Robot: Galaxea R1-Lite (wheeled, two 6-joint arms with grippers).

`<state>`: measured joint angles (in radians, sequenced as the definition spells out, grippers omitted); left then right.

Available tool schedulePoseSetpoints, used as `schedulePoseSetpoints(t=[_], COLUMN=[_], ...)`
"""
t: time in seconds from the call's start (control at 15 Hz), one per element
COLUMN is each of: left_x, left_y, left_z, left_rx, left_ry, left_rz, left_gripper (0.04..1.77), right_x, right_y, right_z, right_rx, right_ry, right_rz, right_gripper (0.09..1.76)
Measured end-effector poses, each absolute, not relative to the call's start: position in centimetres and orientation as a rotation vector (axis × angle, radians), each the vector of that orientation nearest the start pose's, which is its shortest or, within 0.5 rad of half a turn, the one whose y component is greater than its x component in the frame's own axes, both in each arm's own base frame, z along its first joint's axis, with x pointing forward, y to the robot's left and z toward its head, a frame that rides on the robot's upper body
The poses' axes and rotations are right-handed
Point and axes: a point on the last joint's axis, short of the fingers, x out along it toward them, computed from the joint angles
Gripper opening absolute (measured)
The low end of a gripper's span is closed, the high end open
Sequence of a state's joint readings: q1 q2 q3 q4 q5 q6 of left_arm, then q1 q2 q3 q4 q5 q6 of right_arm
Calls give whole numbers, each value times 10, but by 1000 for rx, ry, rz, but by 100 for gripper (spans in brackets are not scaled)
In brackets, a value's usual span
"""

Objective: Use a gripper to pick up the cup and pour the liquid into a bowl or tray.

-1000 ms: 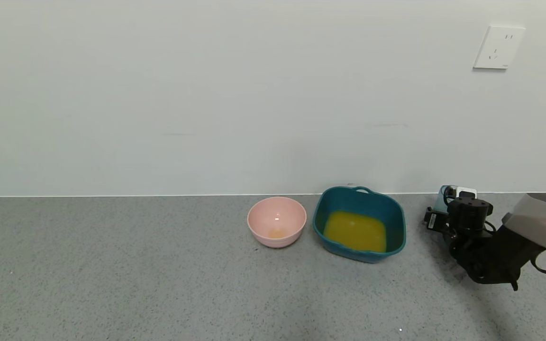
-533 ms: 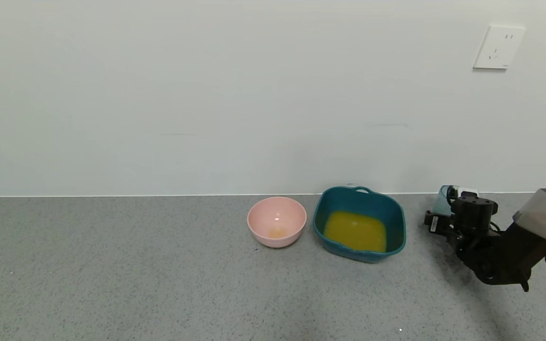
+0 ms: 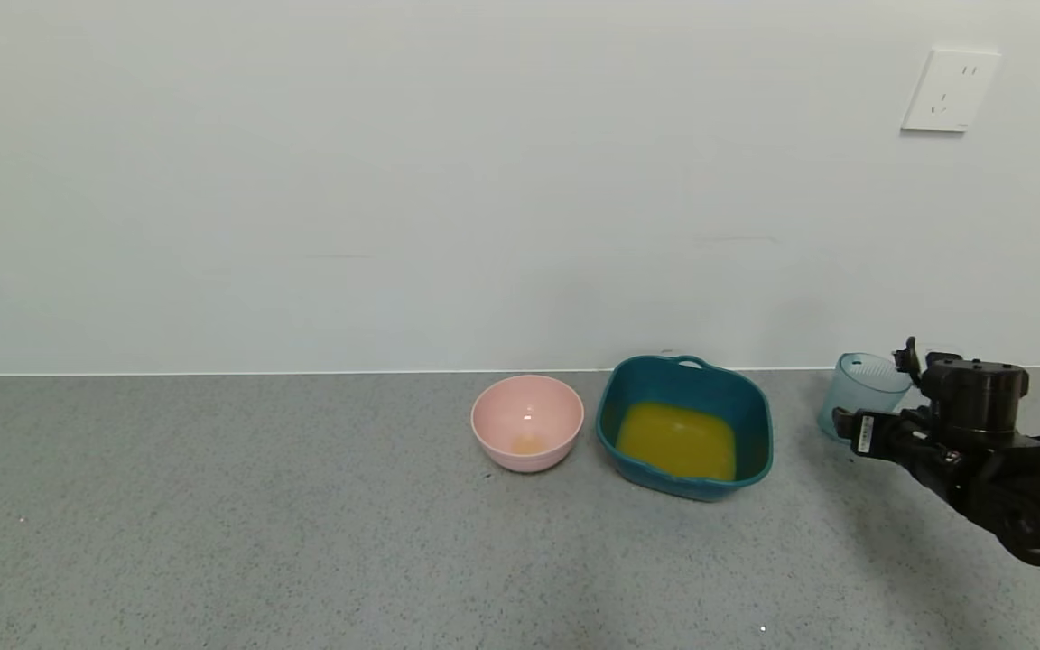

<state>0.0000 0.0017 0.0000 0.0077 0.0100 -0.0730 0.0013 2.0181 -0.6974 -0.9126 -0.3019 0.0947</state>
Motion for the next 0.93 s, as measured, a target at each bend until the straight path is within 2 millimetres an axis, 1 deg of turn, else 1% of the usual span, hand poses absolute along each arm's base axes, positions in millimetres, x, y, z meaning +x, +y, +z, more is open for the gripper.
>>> schedulePoseSetpoints(t=[0.27,0.47,0.6,0.73,0.93], left_x=[-23,-23,-23,-23,-23], left_y=[0,0,0,0,0], left_z=[75,75,75,75,75], left_rx=[-73,-73,-73,-73,-73], left_ry=[9,9,9,9,9], left_rz=[11,11,11,10,11], left_gripper=[172,172,172,172,172], right_x=[284,230,187,146,89], right_y=[1,10,14,13,8], right_z=[130,168,190,205,215], right_rx=[23,14,12,26,53], right_ry=[413,434,426,392,342], right_rz=[-285,-234,-191,-162,-139], right_gripper=[170,170,170,170,170])
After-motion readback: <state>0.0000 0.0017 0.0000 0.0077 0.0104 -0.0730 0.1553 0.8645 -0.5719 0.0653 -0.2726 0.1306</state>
